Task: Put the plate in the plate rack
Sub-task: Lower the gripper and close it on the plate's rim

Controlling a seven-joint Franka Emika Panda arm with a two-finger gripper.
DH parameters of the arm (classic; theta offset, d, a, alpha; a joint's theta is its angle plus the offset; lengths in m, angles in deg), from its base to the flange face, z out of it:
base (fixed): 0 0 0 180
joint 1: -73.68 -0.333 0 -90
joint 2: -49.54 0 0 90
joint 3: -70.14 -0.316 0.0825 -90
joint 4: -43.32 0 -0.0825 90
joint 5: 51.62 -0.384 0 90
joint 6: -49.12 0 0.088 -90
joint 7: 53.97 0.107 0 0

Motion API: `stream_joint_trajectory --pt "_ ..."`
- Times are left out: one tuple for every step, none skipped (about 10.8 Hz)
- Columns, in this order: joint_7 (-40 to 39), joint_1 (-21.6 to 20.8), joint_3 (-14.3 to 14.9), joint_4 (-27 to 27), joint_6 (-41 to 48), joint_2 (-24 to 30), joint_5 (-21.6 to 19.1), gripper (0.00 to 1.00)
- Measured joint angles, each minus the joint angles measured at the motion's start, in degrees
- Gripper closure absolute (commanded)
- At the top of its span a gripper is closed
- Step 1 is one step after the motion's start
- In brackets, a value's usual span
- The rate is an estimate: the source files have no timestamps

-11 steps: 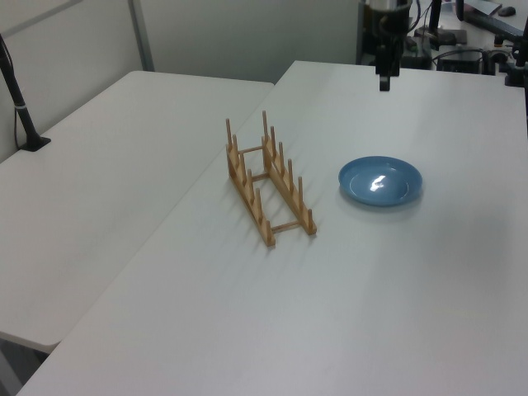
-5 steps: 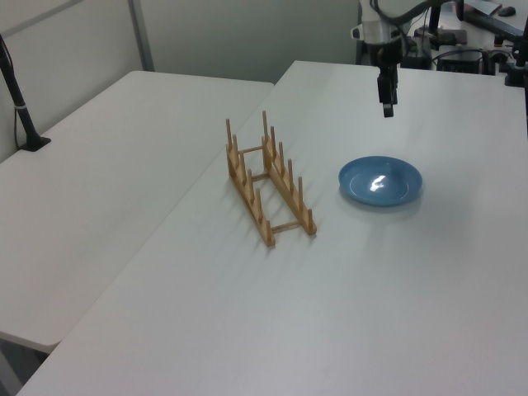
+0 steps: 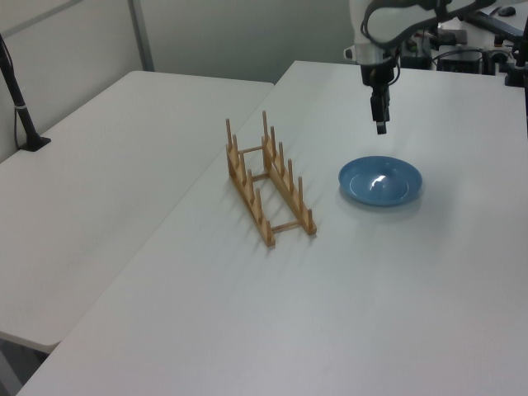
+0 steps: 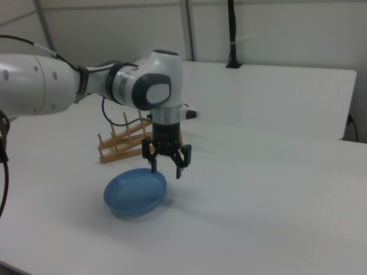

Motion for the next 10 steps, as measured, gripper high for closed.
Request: stream_joint_trajectory --pt "-0.1 0.0 0.0 0.0 -0.5 -0.7 0.0 0.25" --pt "-0.2 0.0 0.0 -0.1 -0.8 -0.9 0.0 0.26" --pt "-0.2 -0.1 0.0 -0.4 -1.6 -1.1 0.0 0.28" --pt "-0.2 -0.4 0.0 -1.1 -2.8 -1.2 0.0 0.29" --pt "-0.2 -1.1 0.0 -2.1 -4.7 -1.8 0.0 0.31" --pt "-0.2 -1.6 -0.1 -2.6 -5.5 -2.3 0.0 0.35" --pt "-0.2 -1.9 -0.1 -2.8 -6.2 -2.8 0.0 0.40" --pt "-0.2 -2.1 -0.1 -3.0 -6.8 -3.3 0.0 0.44" --pt "-0.2 -2.3 -0.1 -3.0 -7.3 -3.7 0.0 0.46" --pt "-0.2 -2.3 -0.1 -3.1 -7.5 -3.9 0.0 0.50"
